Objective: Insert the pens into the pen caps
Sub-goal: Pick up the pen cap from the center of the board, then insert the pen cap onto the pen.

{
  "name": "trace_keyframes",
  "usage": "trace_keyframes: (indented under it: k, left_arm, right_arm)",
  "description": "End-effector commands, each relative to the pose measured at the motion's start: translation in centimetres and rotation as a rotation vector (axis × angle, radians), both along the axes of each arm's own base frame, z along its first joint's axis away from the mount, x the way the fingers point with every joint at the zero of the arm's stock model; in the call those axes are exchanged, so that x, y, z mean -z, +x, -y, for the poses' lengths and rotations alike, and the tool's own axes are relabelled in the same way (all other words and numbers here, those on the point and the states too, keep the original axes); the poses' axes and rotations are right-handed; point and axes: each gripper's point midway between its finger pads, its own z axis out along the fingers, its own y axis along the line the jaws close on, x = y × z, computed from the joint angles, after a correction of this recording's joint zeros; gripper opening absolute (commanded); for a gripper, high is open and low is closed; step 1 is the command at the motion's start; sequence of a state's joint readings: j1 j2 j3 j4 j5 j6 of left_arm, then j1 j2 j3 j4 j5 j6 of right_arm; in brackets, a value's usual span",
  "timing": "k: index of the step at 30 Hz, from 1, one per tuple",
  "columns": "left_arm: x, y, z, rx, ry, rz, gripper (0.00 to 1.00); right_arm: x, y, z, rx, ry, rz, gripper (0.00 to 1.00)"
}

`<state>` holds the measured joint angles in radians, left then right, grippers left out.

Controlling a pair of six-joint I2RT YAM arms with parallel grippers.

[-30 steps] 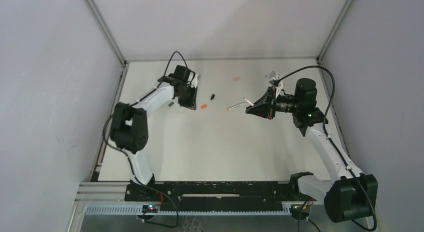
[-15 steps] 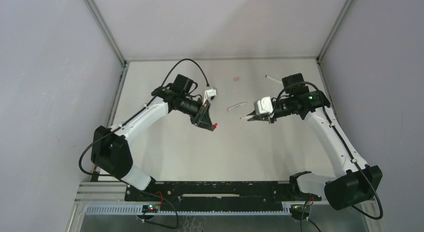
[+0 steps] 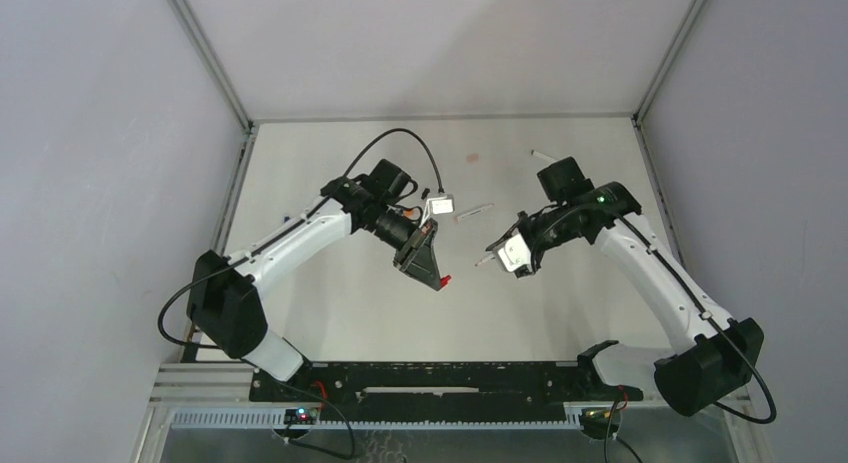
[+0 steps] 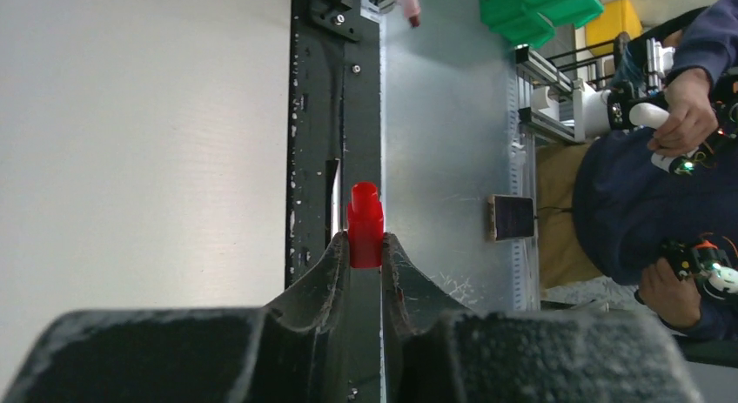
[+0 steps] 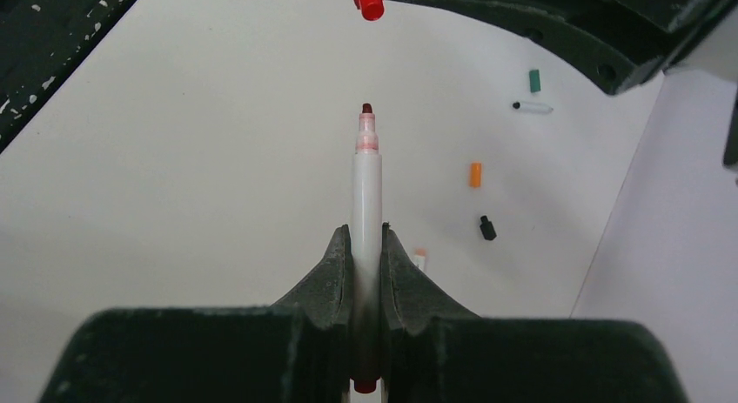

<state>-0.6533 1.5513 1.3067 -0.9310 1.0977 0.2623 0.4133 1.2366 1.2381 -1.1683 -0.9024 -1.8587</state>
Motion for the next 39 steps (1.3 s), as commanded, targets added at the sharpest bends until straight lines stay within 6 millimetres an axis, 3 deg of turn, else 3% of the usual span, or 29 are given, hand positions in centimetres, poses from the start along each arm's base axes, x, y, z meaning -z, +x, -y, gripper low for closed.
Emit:
trace_keyframes:
  k: [1, 14, 24, 39]
  left_arm:
    - [-2.3, -0.9, 1.0, 0.061, -0.080, -0.003, 0.08]
    - [-2.1, -1.3, 1.8, 0.080, -0.065, -0.031, 0.08]
    - [-2.0, -1.3, 2.1, 0.082, -0.056, -0.036, 0.08]
    - [-2.1, -1.4, 2.3, 0.089, -0.058, -0.042, 0.08]
  right_arm:
    - [0.1, -0.2, -1.0, -0.063, -0.019, 0.064, 0.00]
    - [1.8, -1.5, -2.5, -0.121, -0.087, 0.091, 0.00]
    - [1.9, -1.8, -3.3, -0.112, -0.093, 0.083, 0.00]
    - [2.8, -2.2, -3.4, -0.103, -0.116, 0.079, 0.00]
